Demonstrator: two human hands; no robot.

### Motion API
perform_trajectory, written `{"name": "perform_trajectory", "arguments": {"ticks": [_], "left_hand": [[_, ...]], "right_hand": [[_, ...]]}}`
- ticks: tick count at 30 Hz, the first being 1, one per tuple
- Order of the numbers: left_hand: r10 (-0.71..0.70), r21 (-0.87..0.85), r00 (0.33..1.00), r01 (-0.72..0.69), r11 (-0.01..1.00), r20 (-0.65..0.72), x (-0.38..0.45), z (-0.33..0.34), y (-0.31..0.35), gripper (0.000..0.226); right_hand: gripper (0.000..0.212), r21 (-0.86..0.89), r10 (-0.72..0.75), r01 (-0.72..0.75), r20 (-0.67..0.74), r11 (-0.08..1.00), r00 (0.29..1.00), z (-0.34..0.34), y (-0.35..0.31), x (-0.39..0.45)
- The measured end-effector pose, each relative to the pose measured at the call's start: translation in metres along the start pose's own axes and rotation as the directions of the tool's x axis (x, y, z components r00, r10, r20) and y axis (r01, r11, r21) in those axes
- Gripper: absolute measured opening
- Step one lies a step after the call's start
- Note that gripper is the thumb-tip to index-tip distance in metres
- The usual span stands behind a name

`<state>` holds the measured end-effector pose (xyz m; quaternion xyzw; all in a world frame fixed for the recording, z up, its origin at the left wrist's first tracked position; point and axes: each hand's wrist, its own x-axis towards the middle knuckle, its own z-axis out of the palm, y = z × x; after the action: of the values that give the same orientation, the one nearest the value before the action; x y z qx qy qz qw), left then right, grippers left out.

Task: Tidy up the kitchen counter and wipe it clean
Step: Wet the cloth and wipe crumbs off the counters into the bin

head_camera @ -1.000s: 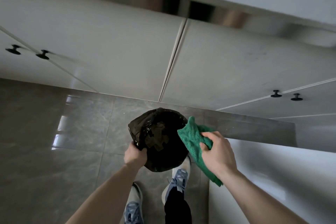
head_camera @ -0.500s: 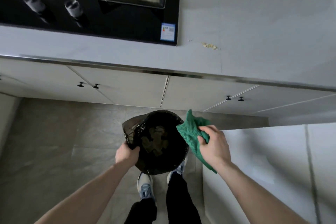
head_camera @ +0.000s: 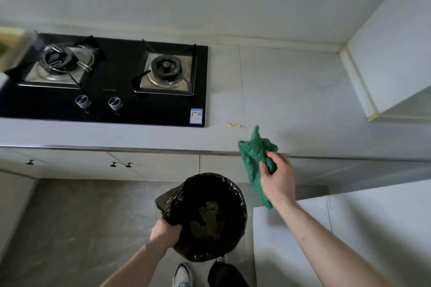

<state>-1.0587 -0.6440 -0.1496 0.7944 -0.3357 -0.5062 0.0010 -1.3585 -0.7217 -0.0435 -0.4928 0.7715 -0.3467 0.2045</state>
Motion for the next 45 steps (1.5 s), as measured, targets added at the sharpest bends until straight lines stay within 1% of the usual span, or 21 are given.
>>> {"name": "perform_trajectory", "arguments": {"ticks": [3,6,9,12,16,20,24,29,33,38,45], "left_hand": [[-0.037,-0.035,0.999,0.036,0.999,-0.028,-0.002,0.004,0.021,0.020],[-0.069,-0.095,0.996,0.064,0.993,-0.054,-0.002,0.009,0.040,0.016],[-0.104,-0.136,0.992,0.094,0.986,-0.067,0.004,0.012,0.050,0.014],[-0.131,-0.169,0.989,0.117,0.979,-0.072,0.009,0.016,0.057,0.015],[-0.153,-0.205,0.985,0.134,0.970,-0.076,0.012,0.017,0.069,0.015],[-0.163,-0.211,0.985,0.146,0.966,-0.061,0.012,0.019,0.079,0.008],[-0.180,-0.221,0.982,0.164,0.961,-0.057,0.012,0.023,0.081,0.009],[-0.203,-0.229,0.979,0.191,0.955,-0.031,0.013,0.026,0.079,0.013],[-0.191,-0.224,0.982,0.182,0.957,-0.017,0.009,0.029,0.085,0.010],[-0.208,-0.229,0.978,0.202,0.952,-0.003,0.014,0.029,0.081,0.021],[-0.197,-0.247,0.980,0.186,0.951,-0.019,0.011,0.025,0.086,0.016]], "right_hand": [[0.030,-0.004,0.058,-0.058,-0.029,0.998,0.998,-0.005,0.003,0.050],[0.031,-0.086,0.019,-0.020,-0.007,0.996,1.000,-0.005,0.011,0.098],[0.032,-0.185,-0.026,0.033,0.037,0.982,0.999,-0.001,0.018,0.140],[0.034,-0.259,-0.032,0.056,0.098,0.964,0.995,0.009,0.019,0.177],[0.035,-0.326,-0.059,0.110,0.163,0.939,0.985,0.028,0.022,0.213],[0.036,-0.377,-0.084,0.179,0.255,0.909,0.963,0.052,0.018,0.240],[0.042,-0.436,-0.078,0.246,0.367,0.866,0.927,0.073,0.015,0.247],[0.050,-0.510,-0.058,0.330,0.478,0.795,0.877,0.078,0.015,0.250],[0.052,-0.471,-0.114,0.428,0.559,0.771,0.821,0.080,0.018,0.251],[0.051,-0.433,-0.172,0.519,0.622,0.737,0.764,0.083,0.013,0.237],[0.048,-0.354,-0.222,0.580,0.682,0.733,0.697,0.075,0.011,0.205]]}}
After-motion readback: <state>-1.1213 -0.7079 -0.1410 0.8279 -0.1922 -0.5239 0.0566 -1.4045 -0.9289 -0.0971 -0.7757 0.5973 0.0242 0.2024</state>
